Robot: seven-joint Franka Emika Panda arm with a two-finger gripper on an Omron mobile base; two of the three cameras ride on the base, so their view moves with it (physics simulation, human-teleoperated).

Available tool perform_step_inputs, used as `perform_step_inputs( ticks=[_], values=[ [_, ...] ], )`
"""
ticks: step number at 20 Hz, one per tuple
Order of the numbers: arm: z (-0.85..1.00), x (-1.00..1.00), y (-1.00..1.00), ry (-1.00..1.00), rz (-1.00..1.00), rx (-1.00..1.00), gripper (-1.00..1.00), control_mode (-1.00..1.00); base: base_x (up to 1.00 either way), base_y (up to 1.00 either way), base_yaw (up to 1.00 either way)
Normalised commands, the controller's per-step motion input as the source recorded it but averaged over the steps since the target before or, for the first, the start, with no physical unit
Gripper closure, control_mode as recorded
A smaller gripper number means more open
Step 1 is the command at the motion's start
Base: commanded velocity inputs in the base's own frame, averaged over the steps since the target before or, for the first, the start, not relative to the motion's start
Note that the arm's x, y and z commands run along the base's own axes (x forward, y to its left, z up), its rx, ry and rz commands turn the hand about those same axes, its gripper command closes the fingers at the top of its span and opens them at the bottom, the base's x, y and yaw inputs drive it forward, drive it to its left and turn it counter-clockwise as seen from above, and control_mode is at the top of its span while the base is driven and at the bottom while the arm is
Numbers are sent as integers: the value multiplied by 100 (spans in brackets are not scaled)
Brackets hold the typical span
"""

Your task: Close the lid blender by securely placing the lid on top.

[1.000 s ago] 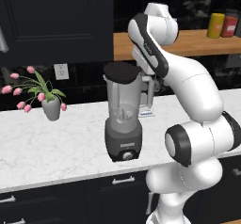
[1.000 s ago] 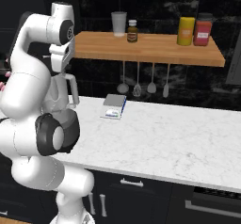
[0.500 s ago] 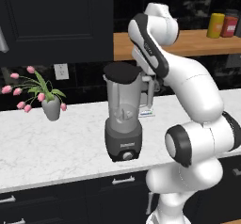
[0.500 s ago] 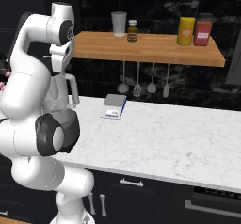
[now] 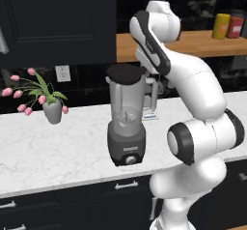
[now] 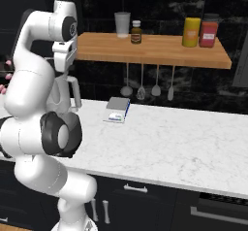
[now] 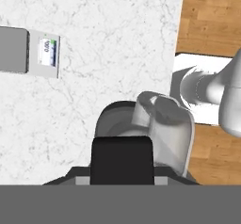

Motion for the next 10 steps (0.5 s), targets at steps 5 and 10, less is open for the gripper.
perform_step_inputs(
  ticks=[5,10],
  values=[
    [-14,-19,-3,8,0,-4,100,-100,0,0,0],
    [-10,-56,-13,0,0,0,100,-100,0,0,0]
  ],
)
